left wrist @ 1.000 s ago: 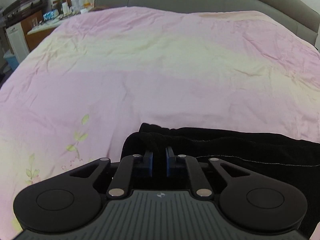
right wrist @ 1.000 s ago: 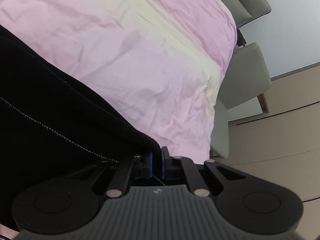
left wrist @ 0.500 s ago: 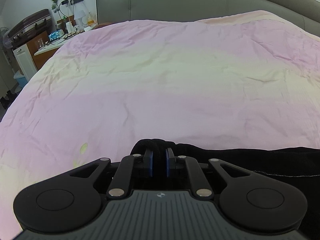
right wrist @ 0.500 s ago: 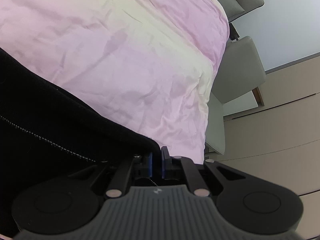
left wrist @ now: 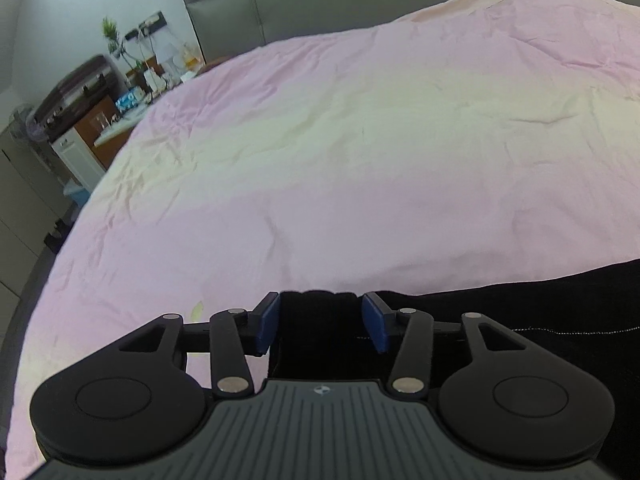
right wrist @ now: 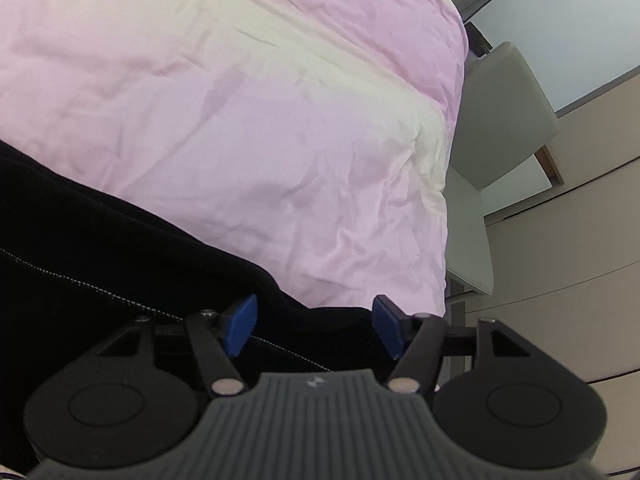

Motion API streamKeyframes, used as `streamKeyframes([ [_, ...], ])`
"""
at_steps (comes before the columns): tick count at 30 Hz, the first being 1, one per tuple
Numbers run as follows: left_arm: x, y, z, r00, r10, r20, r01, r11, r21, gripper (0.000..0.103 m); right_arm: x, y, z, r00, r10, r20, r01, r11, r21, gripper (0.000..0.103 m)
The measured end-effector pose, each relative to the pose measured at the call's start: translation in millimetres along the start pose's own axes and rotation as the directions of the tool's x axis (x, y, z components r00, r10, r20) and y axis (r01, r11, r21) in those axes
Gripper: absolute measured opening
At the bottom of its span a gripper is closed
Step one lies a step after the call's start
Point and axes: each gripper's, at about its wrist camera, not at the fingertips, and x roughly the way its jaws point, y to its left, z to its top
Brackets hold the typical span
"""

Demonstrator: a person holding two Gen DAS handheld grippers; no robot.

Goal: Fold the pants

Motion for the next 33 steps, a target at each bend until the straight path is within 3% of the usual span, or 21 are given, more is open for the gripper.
streamKeyframes([
  [3,-24.7,-14.4,0.5,0.997,-0.011,0.077,0.004,0.995,0.096,0.063,-17.3,-27.2,-15.4,0.999,0.043,0.015,-0.044,0.997,0.062,0.073],
  [5,-36.9,-27.6,5.3,0.995,-0.070,0.076,0.059,0.990,0.131,0.063,-21.1,-41.9,-29.4,0.999,0.048,0.002,-0.048,0.993,0.107,0.073],
  [6,-42.3,-35.1,6.4,0.992,-0.108,0.071,0.097,0.985,0.139,0.063,-19.9,-51.0,-39.0,0.998,0.059,-0.012,-0.056,0.987,0.149,0.069],
  [9,-53.2,-60.8,6.1,0.978,-0.202,0.054,0.191,0.967,0.166,0.063,-5.4,-73.5,-72.1,0.989,0.130,-0.077,-0.099,0.941,0.323,0.046],
  [10,-55.2,-71.5,4.2,0.971,-0.236,0.046,0.225,0.958,0.178,0.063,0.7,-78.9,-83.5,0.984,0.154,-0.091,-0.109,0.919,0.379,0.045],
  [13,-55.8,-100.6,-1.0,0.956,-0.291,0.029,0.278,0.936,0.218,0.063,21.1,-91.5,-120.9,0.967,0.239,-0.093,-0.148,0.818,0.556,0.045],
  [16,-49.4,-127.6,-3.8,0.953,-0.304,-0.007,0.297,0.927,0.228,0.063,42.0,-97.8,-147.9,0.946,0.322,-0.049,-0.193,0.676,0.711,0.041],
  [18,-47.7,-140.6,-6.2,0.951,-0.308,-0.025,0.305,0.924,0.232,0.063,53.0,-99.5,-156.0,0.935,0.353,-0.002,-0.221,0.589,0.777,0.041],
  [21,-46.1,-156.4,-6.3,0.951,-0.307,-0.039,0.307,0.919,0.248,0.063,62.4,-100.8,-158.7,0.926,0.369,0.075,-0.266,0.501,0.824,0.037],
  [23,-44.8,-162.1,-6.7,0.953,-0.301,-0.044,0.301,0.917,0.260,0.063,63.0,-98.9,-158.6,0.931,0.359,0.061,-0.246,0.497,0.832,0.021],
  [25,-45.3,-166.7,-9.6,0.954,-0.297,-0.047,0.299,0.915,0.271,0.063,50.9,-98.1,-157.2,0.938,0.340,0.071,-0.255,0.536,0.805,0.014],
  [29,-38.6,-173.5,-11.9,0.956,-0.287,-0.059,0.292,0.915,0.278,0.063,12.1,-107.1,-156.5,0.961,0.259,0.101,-0.248,0.631,0.735,0.009],
  [33,-30.2,-181.2,-12.2,0.958,-0.279,-0.064,0.286,0.920,0.270,0.063,33.0,-113.6,-171.9,0.952,0.304,0.036,-0.228,0.623,0.748,0.009],
])
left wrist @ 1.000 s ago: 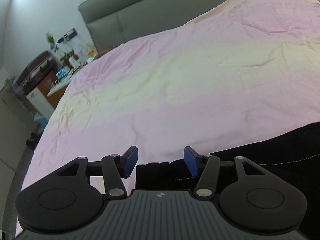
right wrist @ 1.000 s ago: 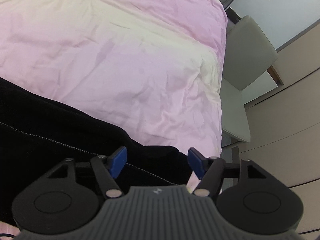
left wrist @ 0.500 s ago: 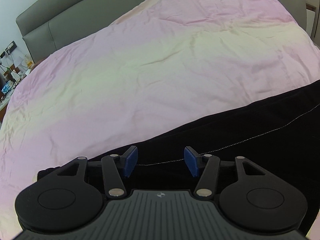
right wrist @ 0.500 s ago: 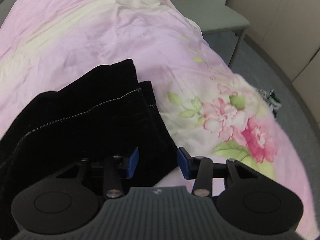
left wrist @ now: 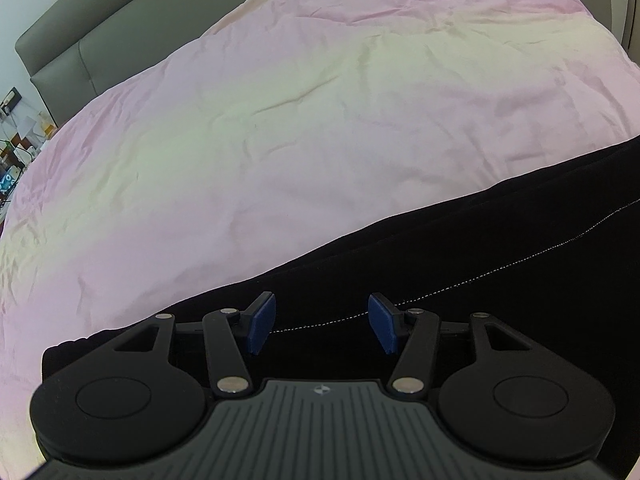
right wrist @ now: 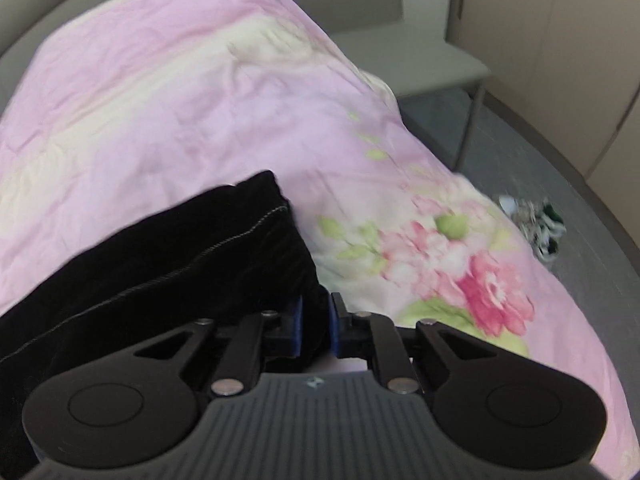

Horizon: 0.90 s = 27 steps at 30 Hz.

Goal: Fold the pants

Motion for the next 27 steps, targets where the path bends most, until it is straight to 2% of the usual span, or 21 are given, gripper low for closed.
streamKeyframes([
  [3,-1.5,-2.6,1.1,1.000,-0.009,0.007,0.008,1.000,0.027,0.063,15.2,3.8,-6.3,1.000,-0.008,0.009,0.009,0.998,-0.061,0.012],
  [5,-8.1,-2.7,2.7,0.999,-0.048,0.023,0.045,0.995,0.086,0.063,13.1,6.8,-4.3,0.999,-0.027,0.023,0.029,0.996,-0.083,0.017],
  [7,-10.6,-3.9,6.3,0.996,-0.089,0.015,0.086,0.983,0.160,0.065,5.2,12.7,-1.2,0.996,-0.060,0.062,0.067,0.991,-0.117,0.035],
  [9,-6.4,-6.5,11.3,0.993,-0.118,-0.027,0.121,0.966,0.230,0.070,-1.4,23.5,1.7,0.995,-0.062,0.083,0.076,0.982,-0.173,0.044],
  [12,4.0,-18.0,16.8,0.991,-0.122,-0.063,0.136,0.931,0.338,0.074,-6.1,49.4,4.2,0.996,-0.030,0.080,0.051,0.960,-0.276,0.046],
  [15,17.5,-33.5,18.5,0.993,-0.102,-0.060,0.118,0.900,0.419,0.075,-2.5,75.1,3.9,0.997,-0.015,0.069,0.039,0.935,-0.354,0.047],
  [17,29.8,-39.5,20.4,0.991,-0.109,-0.072,0.130,0.887,0.443,0.075,3.8,90.6,1.9,0.998,-0.016,0.053,0.036,0.918,-0.395,0.047],
  [19,43.8,-40.6,22.8,0.987,-0.124,-0.098,0.154,0.885,0.439,0.074,7.4,106.1,-3.1,0.998,-0.023,0.057,0.046,0.891,-0.452,0.047],
  [22,61.2,-32.4,25.1,0.971,-0.187,-0.148,0.227,0.912,0.343,0.062,7.1,129.5,-11.3,0.995,-0.002,0.098,0.057,0.823,-0.566,0.047],
  [23,63.2,-31.3,24.6,0.970,-0.194,-0.147,0.232,0.919,0.320,0.058,6.3,137.0,-13.2,0.994,0.013,0.107,0.054,0.802,-0.595,0.047],
  [25,60.5,-35.3,21.7,0.974,-0.187,-0.132,0.220,0.918,0.329,0.045,5.6,148.7,-14.1,0.992,0.030,0.122,0.054,0.777,-0.628,0.047],
  [26,57.4,-40.1,20.3,0.981,-0.156,-0.119,0.188,0.922,0.338,0.028,5.4,153.7,-13.6,0.991,0.041,0.126,0.049,0.768,-0.638,0.047],
  [27,54.2,-45.0,19.5,0.987,-0.120,-0.108,0.150,0.927,0.344,0.004,4.9,160.0,-13.0,0.990,0.055,0.128,0.042,0.760,-0.649,0.047],
])
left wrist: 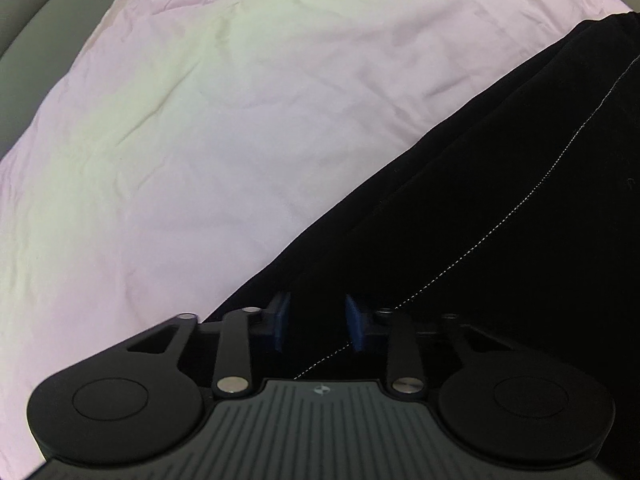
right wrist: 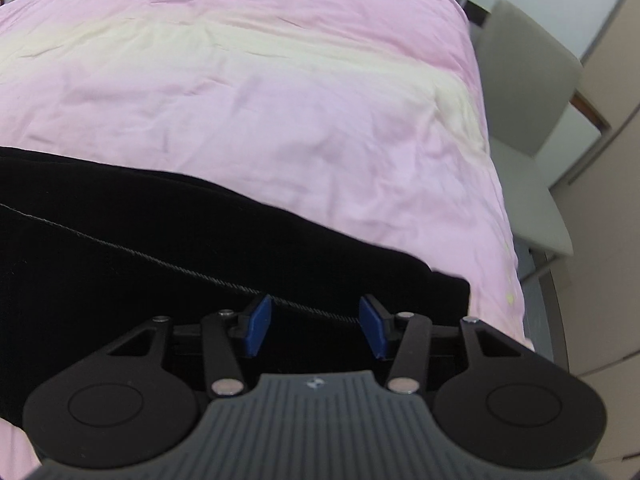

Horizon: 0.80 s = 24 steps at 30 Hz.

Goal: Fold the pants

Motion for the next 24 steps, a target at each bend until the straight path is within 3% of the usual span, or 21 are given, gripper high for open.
streamKeyframes([
  [4,-14.2,-11.7,-1.9,0.995,0.090,0.041,-0.089,0.995,-0.033,0.002,-2.8,18.3,16.1,0.999,0.012,0.032,-0.011,0.999,-0.033,0.047],
  [9,-43.2,-7.8,5.7,0.969,0.195,0.150,-0.184,0.979,-0.082,0.002,-7.2,39.0,19.0,0.999,0.020,0.040,-0.016,0.996,-0.086,0.047],
  [14,-24.7,-2.2,24.4,0.961,0.243,0.130,-0.233,0.969,-0.086,0.002,2.0,41.4,15.0,1.000,0.022,0.007,-0.021,0.998,-0.064,0.047],
  [16,-3.7,-2.5,26.1,0.943,0.315,0.107,-0.303,0.946,-0.112,0.000,9.2,40.0,13.8,1.000,0.025,-0.017,-0.025,0.999,-0.028,0.047],
  [17,5.0,0.6,27.3,0.942,0.322,0.091,-0.309,0.942,-0.134,0.000,11.6,39.8,11.4,0.999,0.033,-0.030,-0.034,0.999,-0.012,0.047],
  [19,16.1,12.0,27.4,0.972,0.232,0.037,-0.219,0.953,-0.211,0.000,15.5,39.7,7.6,0.998,0.044,-0.048,-0.044,0.999,-0.002,0.047],
  [20,14.9,11.5,25.5,0.972,0.229,0.043,-0.215,0.952,-0.217,0.000,16.2,38.8,5.3,0.997,0.047,-0.054,-0.047,0.999,0.003,0.047],
  [22,3.3,9.2,20.2,0.967,0.246,0.066,-0.231,0.955,-0.187,0.009,15.0,36.1,1.1,0.997,0.054,-0.055,-0.053,0.999,0.010,0.047],
  [24,-13.4,14.8,14.9,0.973,0.218,0.076,-0.198,0.958,-0.209,0.014,11.8,32.5,-3.4,0.996,0.052,-0.065,-0.051,0.998,0.026,0.047],
])
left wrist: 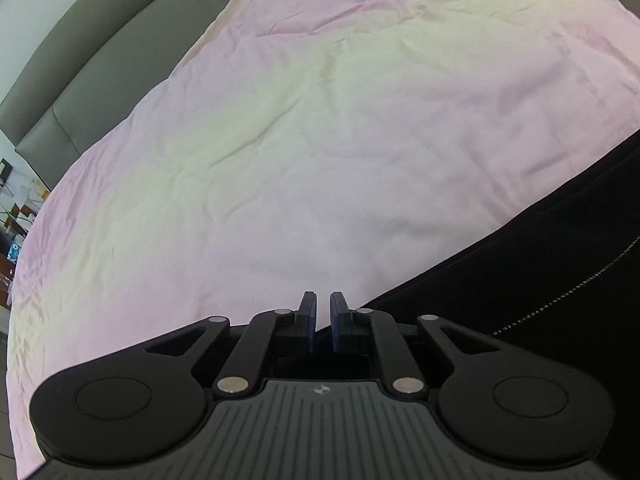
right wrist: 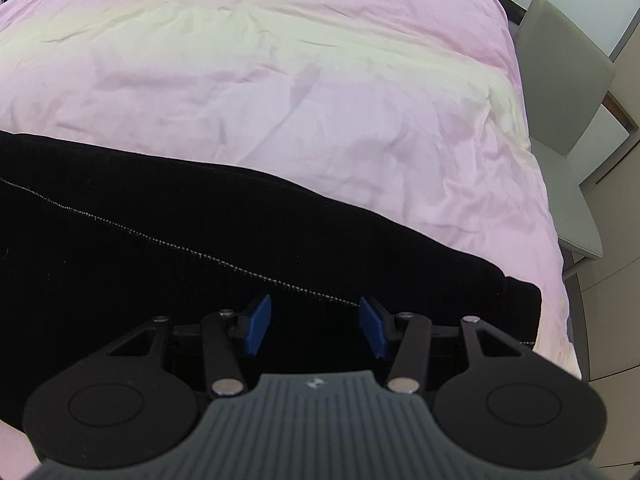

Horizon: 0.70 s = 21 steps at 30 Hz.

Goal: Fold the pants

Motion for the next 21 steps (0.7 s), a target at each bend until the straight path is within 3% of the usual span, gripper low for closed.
streamKeyframes([
  [3,-29.5,16.5,-3.6,0.999,-0.039,0.025,0.040,0.998,-0.050,0.025,-12.5,-9.1,-7.3,1.000,0.012,0.003,-0.012,0.999,0.048,0.047],
  [9,-98.7,25.3,-42.2,0.992,-0.110,0.069,0.114,0.992,-0.055,0.028,-50.3,-28.8,-31.1,1.000,-0.009,0.022,0.006,0.995,0.095,0.048],
  [12,-130.7,26.7,-67.6,0.985,-0.150,0.084,0.156,0.985,-0.068,0.029,-73.5,-33.3,-51.3,0.999,-0.008,0.047,0.001,0.989,0.146,0.055],
  [16,-171.5,17.9,-108.6,0.979,-0.168,0.111,0.176,0.983,-0.061,0.029,-101.3,-14.5,-81.1,0.996,0.022,0.092,-0.040,0.980,0.193,0.057],
  [21,-200.9,-18.0,-166.8,0.973,-0.199,0.120,0.205,0.978,-0.039,0.034,-114.9,39.4,-118.4,0.979,0.167,0.116,-0.192,0.950,0.245,0.057],
])
